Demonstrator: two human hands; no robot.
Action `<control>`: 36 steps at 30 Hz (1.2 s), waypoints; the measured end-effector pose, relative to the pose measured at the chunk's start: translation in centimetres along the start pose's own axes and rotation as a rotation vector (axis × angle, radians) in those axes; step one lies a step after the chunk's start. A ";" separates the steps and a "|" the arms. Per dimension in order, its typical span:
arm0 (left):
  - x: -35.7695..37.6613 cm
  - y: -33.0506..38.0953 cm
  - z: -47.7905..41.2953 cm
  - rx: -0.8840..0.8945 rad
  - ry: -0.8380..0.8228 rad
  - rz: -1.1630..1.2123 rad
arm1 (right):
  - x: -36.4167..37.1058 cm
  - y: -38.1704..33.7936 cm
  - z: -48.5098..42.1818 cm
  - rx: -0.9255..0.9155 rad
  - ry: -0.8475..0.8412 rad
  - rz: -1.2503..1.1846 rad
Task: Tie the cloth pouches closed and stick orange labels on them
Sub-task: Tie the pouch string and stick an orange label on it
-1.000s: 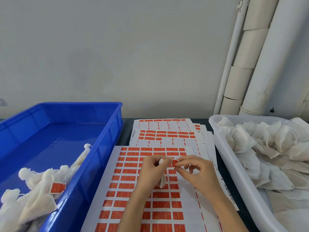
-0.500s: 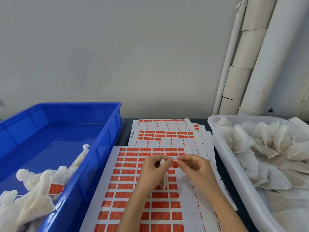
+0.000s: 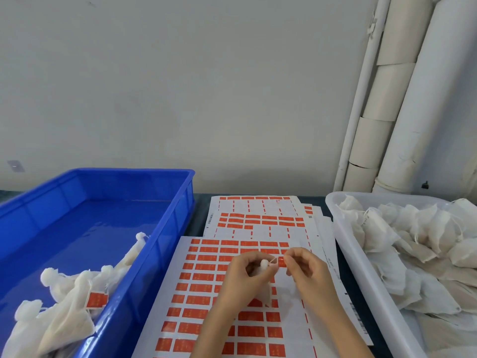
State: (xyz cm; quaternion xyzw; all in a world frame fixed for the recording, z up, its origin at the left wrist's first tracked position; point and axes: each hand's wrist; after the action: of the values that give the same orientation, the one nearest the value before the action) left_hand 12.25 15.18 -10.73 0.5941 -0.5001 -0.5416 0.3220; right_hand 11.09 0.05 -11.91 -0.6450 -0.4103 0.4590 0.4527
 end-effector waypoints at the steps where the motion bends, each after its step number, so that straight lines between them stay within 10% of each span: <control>1: -0.2 0.1 0.1 -0.008 -0.019 0.062 | -0.1 0.0 0.0 0.008 0.011 -0.024; 11: -2.2 4.1 4.9 0.016 0.155 -0.090 | 1.2 -3.6 2.0 0.013 -0.145 -0.274; 20: -13.3 11.5 14.2 0.262 0.360 -0.307 | 6.2 -14.9 7.3 -0.397 -0.648 0.121; 36: -25.7 4.9 3.7 -0.128 0.112 -0.691 | 22.3 -16.8 0.6 -0.407 -0.496 0.580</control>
State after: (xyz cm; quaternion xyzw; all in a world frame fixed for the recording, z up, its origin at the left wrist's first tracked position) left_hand 9.68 38.59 1.25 0.7355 -0.2163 -0.6154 0.1830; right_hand 13.95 25.48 -0.83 -0.6798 -0.3907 0.6181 0.0563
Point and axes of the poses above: each hand's wrist, its own z-axis away from the middle knuckle, its own x-axis out of the palm, y = z × x, and after that the axes turned 4 degrees about x, right-handed
